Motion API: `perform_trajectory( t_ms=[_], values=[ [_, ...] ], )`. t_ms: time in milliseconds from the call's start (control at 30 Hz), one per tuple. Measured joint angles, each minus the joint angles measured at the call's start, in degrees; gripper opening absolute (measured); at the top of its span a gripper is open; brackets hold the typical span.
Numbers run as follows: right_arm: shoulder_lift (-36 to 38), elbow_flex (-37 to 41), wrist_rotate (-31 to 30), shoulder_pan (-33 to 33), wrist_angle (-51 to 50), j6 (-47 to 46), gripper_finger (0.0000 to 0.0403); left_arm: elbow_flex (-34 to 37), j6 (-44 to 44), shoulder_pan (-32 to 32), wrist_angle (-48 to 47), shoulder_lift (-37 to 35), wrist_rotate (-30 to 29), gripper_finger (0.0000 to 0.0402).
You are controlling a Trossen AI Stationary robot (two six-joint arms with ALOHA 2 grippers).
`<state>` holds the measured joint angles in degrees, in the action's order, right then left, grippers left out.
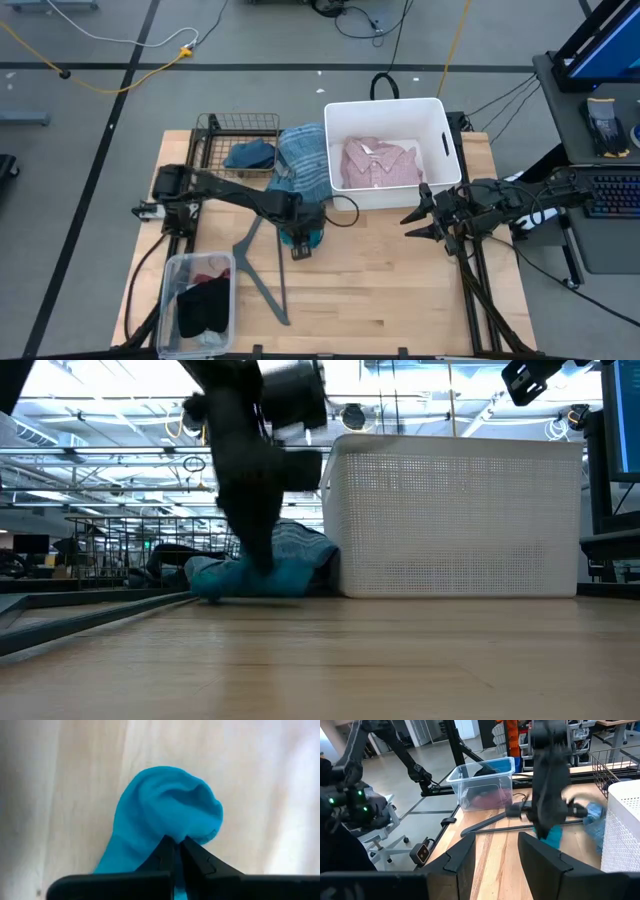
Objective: Pick & Place Cloths
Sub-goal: Put the light blue sock into the black metal basket
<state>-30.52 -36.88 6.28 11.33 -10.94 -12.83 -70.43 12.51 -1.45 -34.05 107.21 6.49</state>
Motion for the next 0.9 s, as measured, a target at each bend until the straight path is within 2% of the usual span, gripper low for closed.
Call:
perform_trajectory(
  t_ms=[233, 367, 467, 600, 900],
  values=[
    [0.0, 0.0, 0.0, 0.0, 0.0, 0.0, 0.0139, -0.1, -0.9, 0.1, 2.8, -12.6, 7.6, 0.0004],
    [0.0, 0.0, 0.0, 0.0, 0.0, 0.0, 0.0139, -0.1, -0.6, 0.1, 8.3, -20.5, 12.9, 0.0004],
    [0.0, 0.0, 0.0, 0.0, 0.0, 0.0, 0.0139, -0.1, -0.6, -0.1, 16.0, -25.8, 16.0, 0.0003],
    [0.0, 0.0, 0.0, 0.0, 0.0, 0.0, 0.0139, -0.2, -2.6, -0.6, 27.6, -31.0, 17.1, 0.0003],
    [0.0, 0.0, 0.0, 0.0, 0.0, 0.4, 0.0139, -0.2, -4.4, -0.6, 50.5, -34.0, 30.4, 0.0003]
  ],
)
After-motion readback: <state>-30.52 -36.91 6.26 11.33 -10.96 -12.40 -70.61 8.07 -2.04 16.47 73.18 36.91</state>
